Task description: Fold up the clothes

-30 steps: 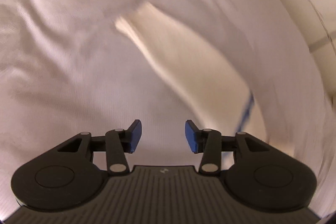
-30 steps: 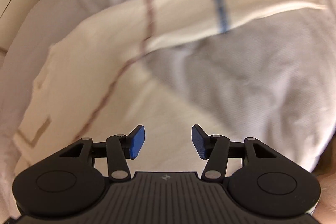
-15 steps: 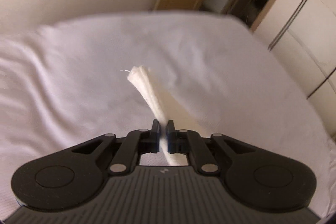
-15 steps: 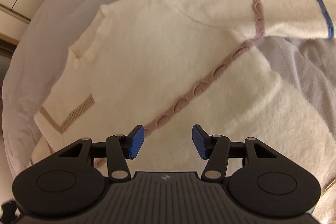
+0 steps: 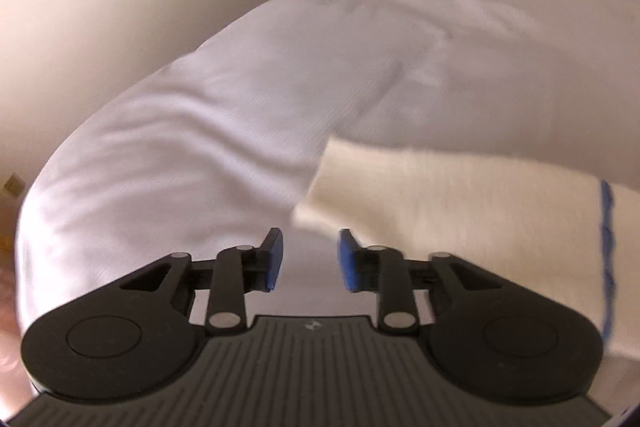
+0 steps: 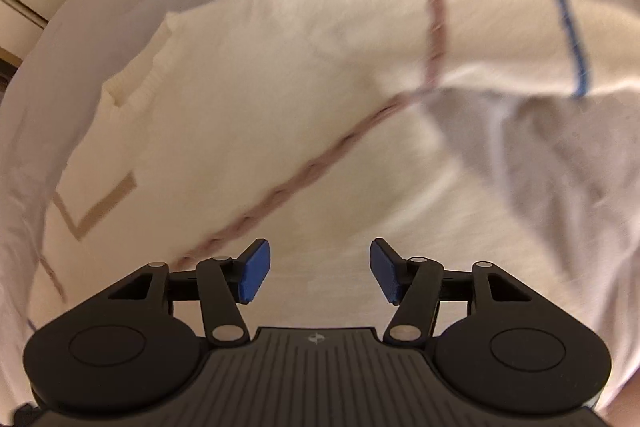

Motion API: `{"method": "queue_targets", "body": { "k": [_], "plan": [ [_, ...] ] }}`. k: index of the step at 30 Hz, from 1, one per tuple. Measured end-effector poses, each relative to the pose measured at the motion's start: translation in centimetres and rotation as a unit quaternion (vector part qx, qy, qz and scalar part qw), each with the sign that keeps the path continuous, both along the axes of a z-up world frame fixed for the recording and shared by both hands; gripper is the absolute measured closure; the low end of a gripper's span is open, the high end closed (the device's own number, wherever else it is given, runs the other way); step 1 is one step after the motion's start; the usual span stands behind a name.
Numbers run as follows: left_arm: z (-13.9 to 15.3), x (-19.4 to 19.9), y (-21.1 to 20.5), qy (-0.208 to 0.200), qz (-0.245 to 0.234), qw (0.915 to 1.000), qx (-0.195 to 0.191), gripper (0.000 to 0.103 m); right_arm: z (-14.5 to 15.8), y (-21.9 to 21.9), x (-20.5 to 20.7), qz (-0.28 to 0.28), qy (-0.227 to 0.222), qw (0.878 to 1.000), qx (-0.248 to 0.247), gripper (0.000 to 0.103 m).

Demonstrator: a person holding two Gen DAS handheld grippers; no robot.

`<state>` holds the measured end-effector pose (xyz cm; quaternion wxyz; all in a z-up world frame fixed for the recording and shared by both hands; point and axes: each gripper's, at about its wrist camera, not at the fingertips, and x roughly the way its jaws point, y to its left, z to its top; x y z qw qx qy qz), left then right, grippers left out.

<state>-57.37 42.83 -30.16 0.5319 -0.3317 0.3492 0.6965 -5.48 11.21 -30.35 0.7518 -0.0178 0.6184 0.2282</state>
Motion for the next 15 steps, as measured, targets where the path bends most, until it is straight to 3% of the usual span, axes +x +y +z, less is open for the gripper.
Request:
{"method": "queue_targets", "body": {
  "k": [1, 2, 5, 7, 9, 10, 12, 15],
  "plan": [
    [0.8, 0.9, -1.2, -0.028, -0.030, 0.9991, -0.009, 0.085, 0.4, -0.8, -0.1, 0.006, -0.013, 1.000, -0.008, 0.045],
    [1.6, 2.8, -2.8, -0.057, -0.091, 0.9940, -0.021, 0.090, 0.7, -1.6, -0.3, 0.018, -0.029, 0.999, -0.019, 0.045],
    [2.0, 9.1, -8.7, -0.086, -0.256, 0.9614, -0.054, 0.091, 1.0, -3.0, -2.1, 0.090, -0.089, 0.989, -0.075, 0.045],
    [1.6, 12.8, -12.8, -0.103, -0.341, 0.9320, -0.068, 0.090, 0.6, -3.7, -3.7, 0.141, -0.123, 0.977, -0.097, 0.045],
    [1.2, 16.5, -17.0, -0.119, -0.423, 0.8946, -0.083, 0.090, -0.1, -4.8, -5.4, 0.191, -0.149, 0.965, -0.103, 0.045],
    [0.7, 17.7, -18.8, -0.125, -0.448, 0.8802, -0.094, 0.090, -0.6, -5.4, -6.2, 0.208, -0.152, 0.961, -0.105, 0.046],
    [-1.9, 17.8, -20.9, -0.105, -0.452, 0.8774, -0.123, 0.090, -2.0, -7.4, -7.5, 0.234, -0.145, 0.955, -0.108, 0.046],
    [-4.7, 15.9, -23.9, -0.072, -0.419, 0.8911, -0.160, 0.090, -4.2, -11.6, -8.8, 0.253, -0.099, 0.956, -0.108, 0.046]
  ]
}}
